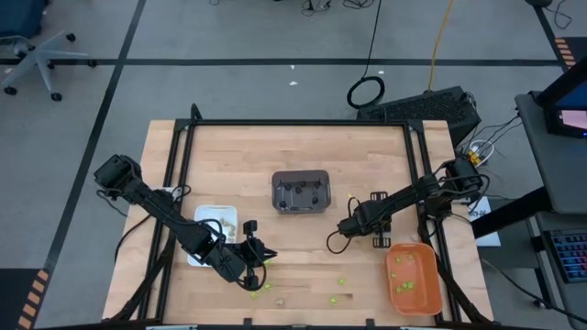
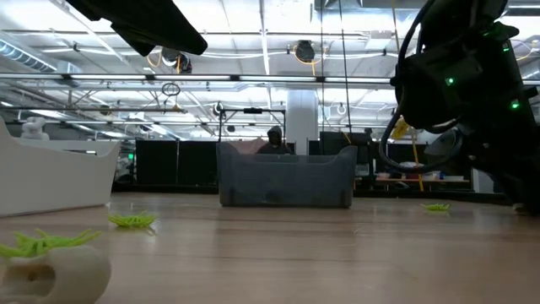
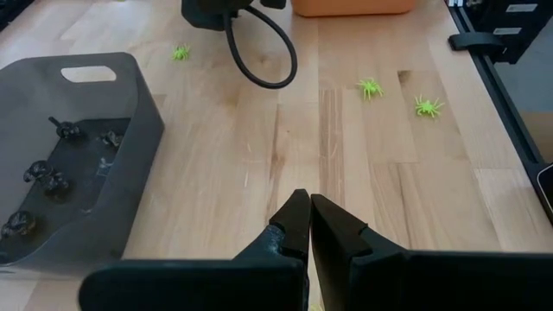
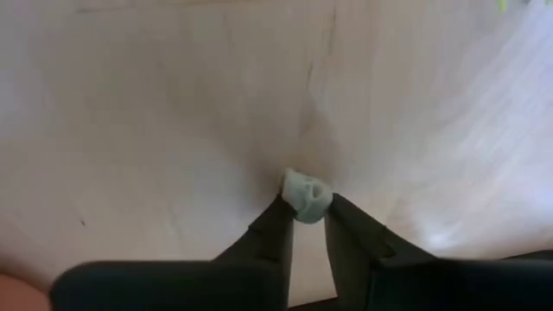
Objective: Sort Halloween decoration
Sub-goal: Put the white skull toy into the white bin
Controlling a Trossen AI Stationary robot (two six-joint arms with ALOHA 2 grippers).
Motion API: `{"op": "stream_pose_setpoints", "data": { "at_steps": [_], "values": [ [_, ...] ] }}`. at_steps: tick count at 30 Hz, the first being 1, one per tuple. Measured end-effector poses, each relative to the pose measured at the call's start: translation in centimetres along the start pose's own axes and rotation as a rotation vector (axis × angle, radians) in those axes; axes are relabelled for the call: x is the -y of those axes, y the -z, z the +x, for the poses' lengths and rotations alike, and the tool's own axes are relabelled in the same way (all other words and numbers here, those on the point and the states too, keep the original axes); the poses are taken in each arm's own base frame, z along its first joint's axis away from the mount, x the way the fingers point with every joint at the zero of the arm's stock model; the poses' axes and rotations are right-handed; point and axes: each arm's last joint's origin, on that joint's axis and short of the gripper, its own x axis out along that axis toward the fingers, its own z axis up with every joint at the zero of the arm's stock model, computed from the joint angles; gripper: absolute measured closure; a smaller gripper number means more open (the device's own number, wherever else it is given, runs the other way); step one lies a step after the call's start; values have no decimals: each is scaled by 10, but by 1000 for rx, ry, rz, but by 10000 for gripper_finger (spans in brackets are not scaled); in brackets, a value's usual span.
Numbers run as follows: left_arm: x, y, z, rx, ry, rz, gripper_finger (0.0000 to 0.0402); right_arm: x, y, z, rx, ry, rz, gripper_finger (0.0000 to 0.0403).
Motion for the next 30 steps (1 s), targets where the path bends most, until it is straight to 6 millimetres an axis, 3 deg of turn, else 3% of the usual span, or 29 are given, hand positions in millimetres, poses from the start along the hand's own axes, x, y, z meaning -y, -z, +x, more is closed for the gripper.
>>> {"op": "stream_pose_setpoints", "data": {
  "at_steps": [11, 19, 30],
  "values": [
    [0, 0, 0, 0, 0, 0, 388, 0, -2, -1, 20, 12, 11, 369],
    [0, 0, 0, 0, 0, 0, 388, -4, -21, -24, 155, -48, 26, 383],
    [0, 0, 0, 1, 0, 0, 388, -32, -37, -41, 378, -208, 78, 394]
  ]
}}
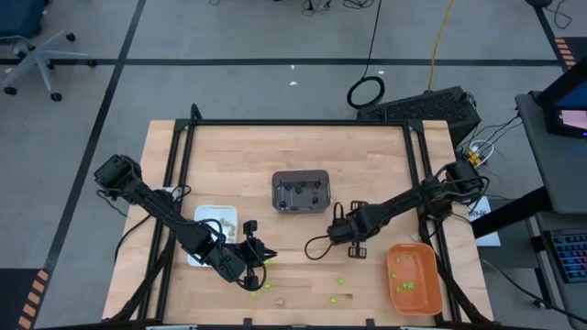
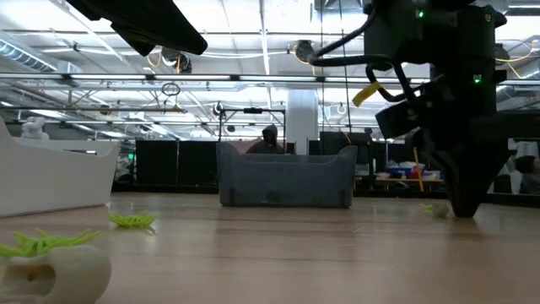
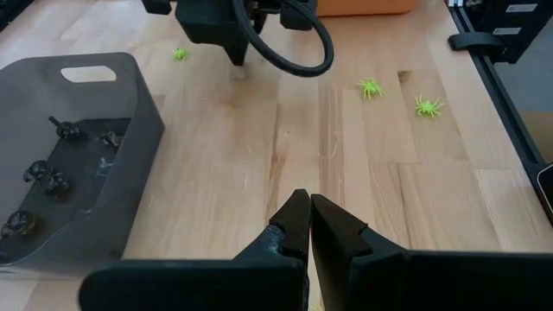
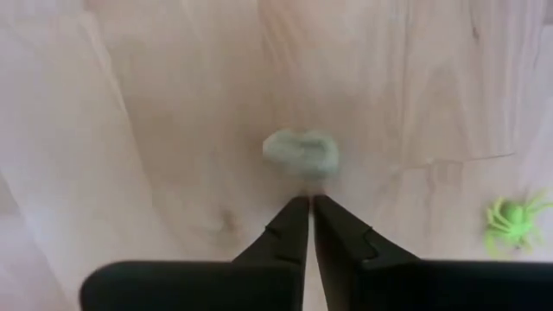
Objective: Sort Halloween decoration
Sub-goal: Put the white skull toy into the white bin
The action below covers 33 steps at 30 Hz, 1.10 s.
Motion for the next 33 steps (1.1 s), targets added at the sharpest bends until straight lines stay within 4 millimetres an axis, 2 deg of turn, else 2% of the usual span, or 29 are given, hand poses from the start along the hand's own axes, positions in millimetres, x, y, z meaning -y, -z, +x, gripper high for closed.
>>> {"op": "stream_pose_setpoints", "data": {
  "at_steps": [6, 12, 15, 20, 26, 33],
  "values": [
    [0, 0, 0, 0, 0, -1, 388, -12, 2, -1, 31, -21, 89, 401],
    [0, 0, 0, 2, 1, -3, 388, -24, -2, -9, 92, 9, 92, 379],
    [0, 0, 0, 3, 1, -4, 388, -28, -7, -18, 142, 45, 101, 356],
    [0, 0, 0, 2, 1, -29, 388, -27, -12, -25, 195, 96, 219, 306],
    [0, 0, 0, 2, 1, -29, 388, -21, -9, -21, 202, 123, 444, 249],
    [0, 0, 0, 2, 1, -29, 388, -18, -6, -16, 199, 135, 533, 201]
  ]
}}
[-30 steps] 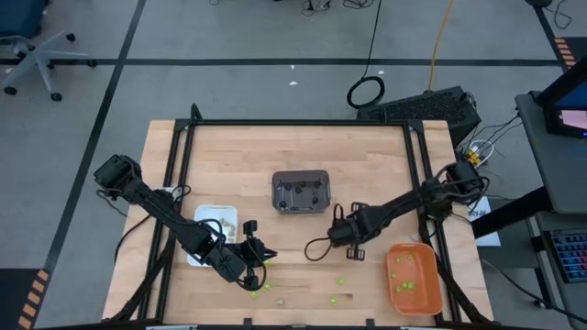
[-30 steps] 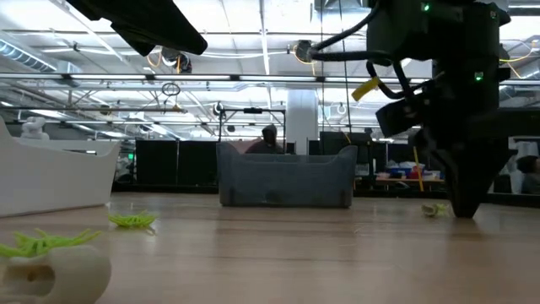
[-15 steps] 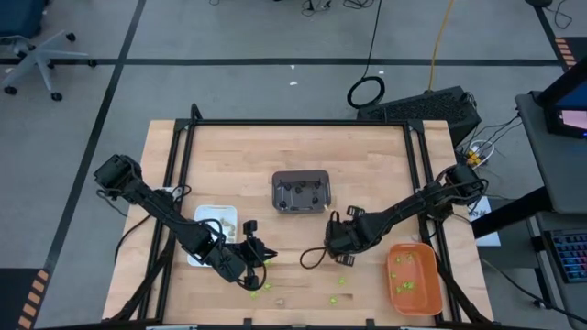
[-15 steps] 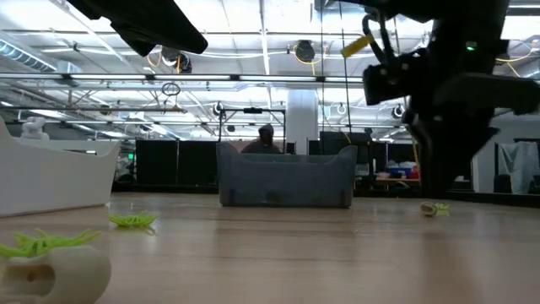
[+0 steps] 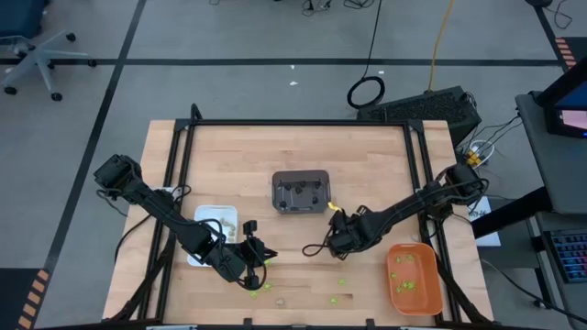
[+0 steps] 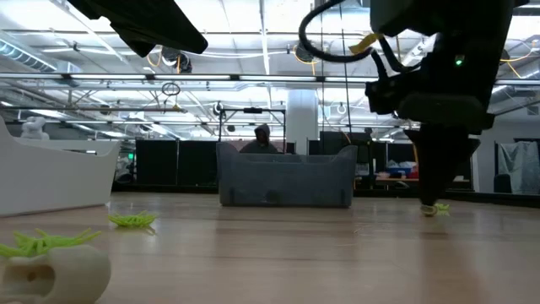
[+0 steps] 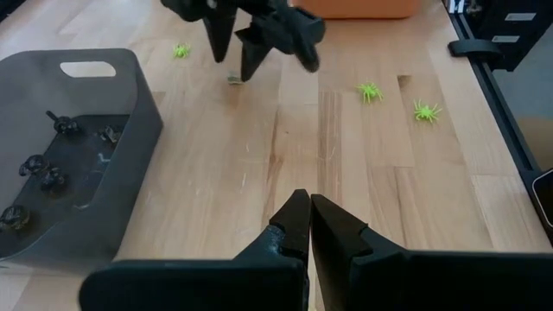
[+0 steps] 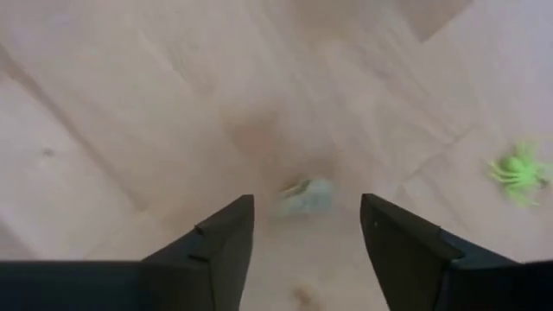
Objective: Sort Halloween decoration
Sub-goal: Put the white skull toy into the white bin
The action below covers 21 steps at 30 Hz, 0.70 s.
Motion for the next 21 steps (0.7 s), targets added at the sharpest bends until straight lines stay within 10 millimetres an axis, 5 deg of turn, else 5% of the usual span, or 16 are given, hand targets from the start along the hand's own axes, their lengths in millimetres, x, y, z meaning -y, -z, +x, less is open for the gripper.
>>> {"op": "stream_pose_setpoints", "data": {
  "at_steps": [11, 21],
  "values": [
    [0, 0, 0, 1, 0, -1, 388, -2, -1, 2, 10, -15, 20, 217],
    [0, -1, 0, 9, 2, -6, 388, -9, 2, 28, -22, 41, -23, 241]
  ]
}}
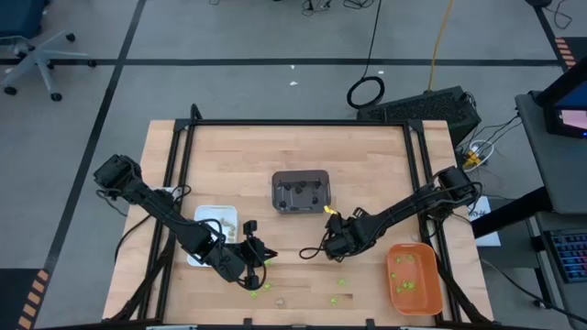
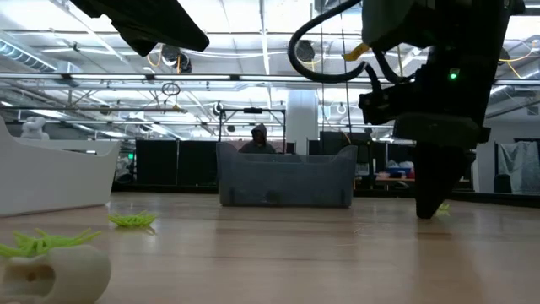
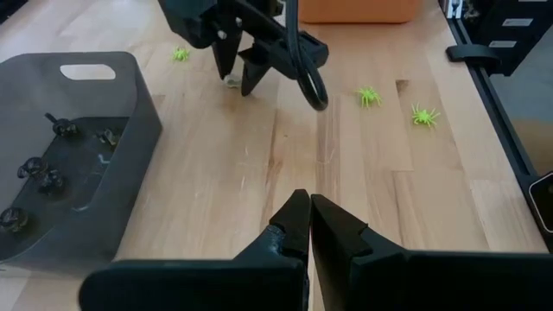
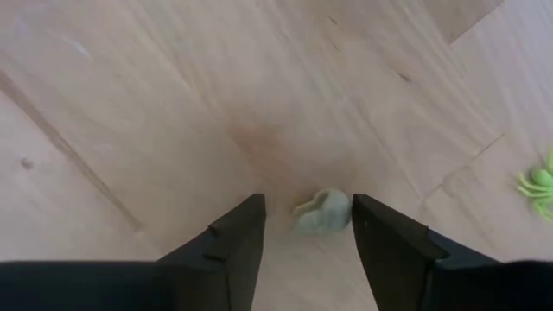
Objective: Sort Halloween decoration
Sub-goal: Put the white skull toy into the white bin
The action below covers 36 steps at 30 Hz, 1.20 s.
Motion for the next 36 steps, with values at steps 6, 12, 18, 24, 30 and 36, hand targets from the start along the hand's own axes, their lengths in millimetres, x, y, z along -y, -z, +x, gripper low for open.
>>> {"op": "stream_pose_setpoints", "data": {
  "at_steps": [6, 12, 18, 24, 30, 36],
  "values": [
    [0, 0, 0, 2, -1, -1, 388, 0, 1, 2, -27, -9, -10, 292],
    [0, 0, 0, 4, -3, -1, 388, -1, 2, 3, -46, -19, -39, 361],
    [0, 0, 0, 4, -3, -1, 388, -4, 4, 2, -29, -32, -92, 389],
    [0, 0, 0, 4, -3, -1, 388, -14, 5, -7, 25, -45, -156, 388],
    [0, 0, 0, 4, -3, 0, 388, -36, 4, -23, 123, -127, -258, 388],
    [-1, 2, 1, 5, -13, 1, 388, -65, 4, -37, 384, -292, -416, 391]
  ]
}}
